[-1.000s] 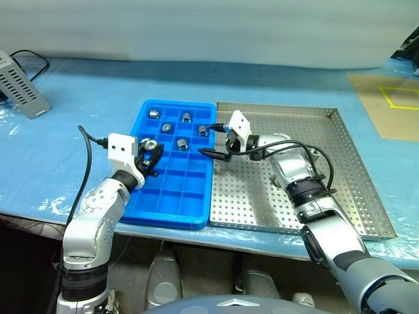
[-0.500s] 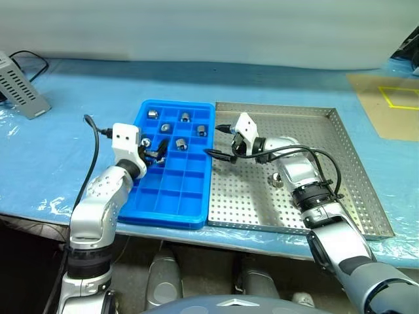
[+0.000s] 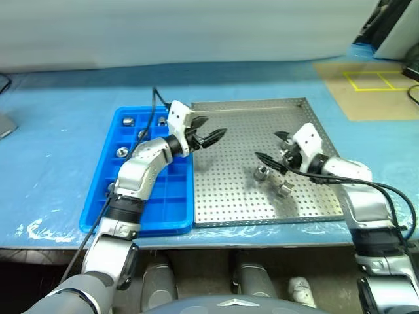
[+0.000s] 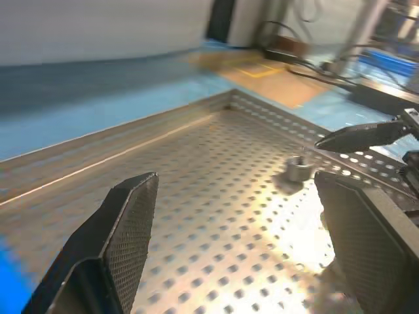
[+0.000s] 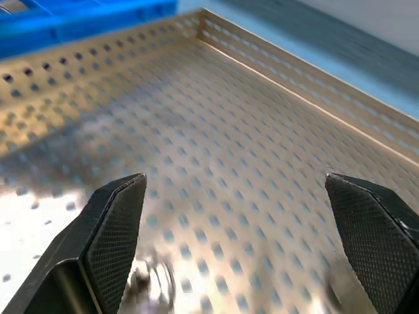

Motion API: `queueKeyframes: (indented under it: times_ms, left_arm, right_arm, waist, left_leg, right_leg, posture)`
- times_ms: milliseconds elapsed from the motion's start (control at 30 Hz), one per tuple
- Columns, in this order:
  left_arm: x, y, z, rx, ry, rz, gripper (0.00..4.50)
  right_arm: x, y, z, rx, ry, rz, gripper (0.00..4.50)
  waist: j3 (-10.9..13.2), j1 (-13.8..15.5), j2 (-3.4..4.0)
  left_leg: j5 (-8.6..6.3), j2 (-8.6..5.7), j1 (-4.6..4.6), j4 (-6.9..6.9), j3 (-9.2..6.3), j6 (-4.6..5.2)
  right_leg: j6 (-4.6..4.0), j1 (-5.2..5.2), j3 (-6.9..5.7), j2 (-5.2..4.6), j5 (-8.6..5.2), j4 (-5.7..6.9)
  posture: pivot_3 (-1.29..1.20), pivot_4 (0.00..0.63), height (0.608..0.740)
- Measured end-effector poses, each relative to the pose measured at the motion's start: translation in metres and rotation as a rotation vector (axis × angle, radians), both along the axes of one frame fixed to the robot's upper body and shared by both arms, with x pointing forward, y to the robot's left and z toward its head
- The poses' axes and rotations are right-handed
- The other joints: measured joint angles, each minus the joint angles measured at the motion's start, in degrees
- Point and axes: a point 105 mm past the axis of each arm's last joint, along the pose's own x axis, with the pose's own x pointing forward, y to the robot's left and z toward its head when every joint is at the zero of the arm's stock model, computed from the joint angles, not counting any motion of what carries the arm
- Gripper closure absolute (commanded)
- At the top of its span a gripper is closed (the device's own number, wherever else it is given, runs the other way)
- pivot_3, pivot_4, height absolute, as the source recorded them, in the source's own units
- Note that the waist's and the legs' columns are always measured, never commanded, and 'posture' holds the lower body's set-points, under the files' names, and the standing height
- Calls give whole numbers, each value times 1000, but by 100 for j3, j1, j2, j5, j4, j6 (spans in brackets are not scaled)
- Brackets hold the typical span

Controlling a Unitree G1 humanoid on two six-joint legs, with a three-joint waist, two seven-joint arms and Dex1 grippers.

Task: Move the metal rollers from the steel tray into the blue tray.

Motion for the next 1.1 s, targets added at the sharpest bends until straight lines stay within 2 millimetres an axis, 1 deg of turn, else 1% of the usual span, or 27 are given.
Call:
queueKeyframes:
  times_ms: [67,100,133,233,300,433,533,633,700,733,800,867,900,967,1033,1100]
  left_arm:
    - [0,-10,-6,29,14,-65,472]
    - [-2,-17,-11,65,24,-114,472]
    - [-5,-20,-18,97,41,-155,472]
    - [-10,-25,-36,144,102,-232,472]
    - [-12,-28,-40,171,118,-281,472]
    - [-8,-31,-43,241,97,-304,472]
    - [-10,-37,-56,297,107,-321,472]
    - [-13,-42,-78,404,102,-330,1071]
    - [-12,-41,-84,440,84,-320,1701]
    - [-11,-41,-84,448,74,-316,2104]
    - [-9,-40,-83,447,68,-302,2693]
    - [-6,-38,-82,425,72,-272,2694]
    - [-3,-38,-77,381,77,-248,2694]
    - [5,-37,-61,267,85,-194,2694]
    - [12,-37,-45,180,70,-154,2694]
    - [15,-34,-29,123,47,-125,2694]
  right_arm:
    - [-11,-8,-3,-8,12,-41,0]
    - [-18,-14,-5,-12,21,-70,0]
    - [-25,-18,-6,-12,32,-92,0]
    - [-38,-25,-5,-12,42,-133,0]
    - [-46,-27,-4,-14,48,-152,0]
    - [-54,-29,-4,-14,60,-176,0]
    - [-56,-31,-2,-24,56,-191,0]
    - [-57,-32,-3,-29,61,-202,0]
    - [-57,-33,-3,-29,61,-206,0]
    - [-57,-33,-3,-31,59,-208,0]
    - [-56,-33,-2,-33,56,-209,0]
    - [-54,-32,1,-32,44,-202,0]
    - [-51,-29,3,-29,35,-194,0]
    - [-44,-24,7,-22,22,-175,0]
    - [-34,-13,9,-12,15,-128,0]
    - [-24,1,12,14,12,-67,0]
  waist:
    - [-1,-133,1]
    - [-2,-194,3]
    - [-2,-275,3]
    - [-2,-498,3]
    - [-2,-625,3]
    - [-3,-840,5]
    - [-4,-1000,5]
    - [-4,-1128,6]
    - [-4,-1201,6]
    - [-4,-1232,6]
    - [-4,-1262,6]
    - [-4,-1276,6]
    - [-3,-1273,5]
    - [-3,-1273,5]
    - [-3,-1260,4]
    - [-3,-1252,4]
  left_leg:
    - [-4,1,6,2,4,5]
    - [-5,2,6,1,5,7]
    - [-8,2,7,3,6,10]
    - [-15,1,4,7,14,18]
    - [-18,1,-2,8,13,22]
    - [-28,-2,-14,17,11,40]
    - [-42,-6,-32,35,9,61]
    - [-54,-6,-49,47,5,73]
    - [-58,-5,-58,52,-1,74]
    - [-60,-6,-58,55,-2,77]
    - [-61,-8,-58,59,-2,78]
    - [-62,-10,-58,63,-2,79]
    - [-62,-10,-60,67,-3,79]
    - [-62,-12,-62,79,-3,80]
    - [-63,-17,-63,83,-4,80]
    - [-62,-21,-64,85,-5,80]
  right_leg:
    - [6,0,14,9,-4,-4]
    - [40,0,20,14,-24,-9]
    - [45,1,24,18,-27,-11]
    - [49,-2,25,38,-29,-26]
    - [49,2,27,42,-29,-39]
    - [50,13,29,44,-29,-73]
    - [50,15,29,40,-29,-80]
    - [50,15,27,39,-29,-80]
    - [52,15,20,37,-30,-81]
    - [53,18,19,36,-30,-81]
    - [53,19,17,31,-30,-81]
    - [54,19,17,29,-31,-80]
    - [54,20,16,27,-31,-80]
    - [54,20,15,22,-31,-79]
    - [53,22,9,12,-30,-79]
    - [52,22,4,3,-30,-76]
  posture:
    - [-579,150,740]
    - [-599,150,740]
    - [-609,150,740]
    - [-652,150,740]
    - [-668,150,740]
    - [-688,150,740]
    - [-696,150,740]
    - [-694,150,740]
    - [-684,150,740]
    - [-674,150,740]
    - [-662,150,740]
    - [-626,150,740]
    - [-604,150,740]
    - [-551,150,740]
    - [-520,150,740]
    - [-427,150,740]
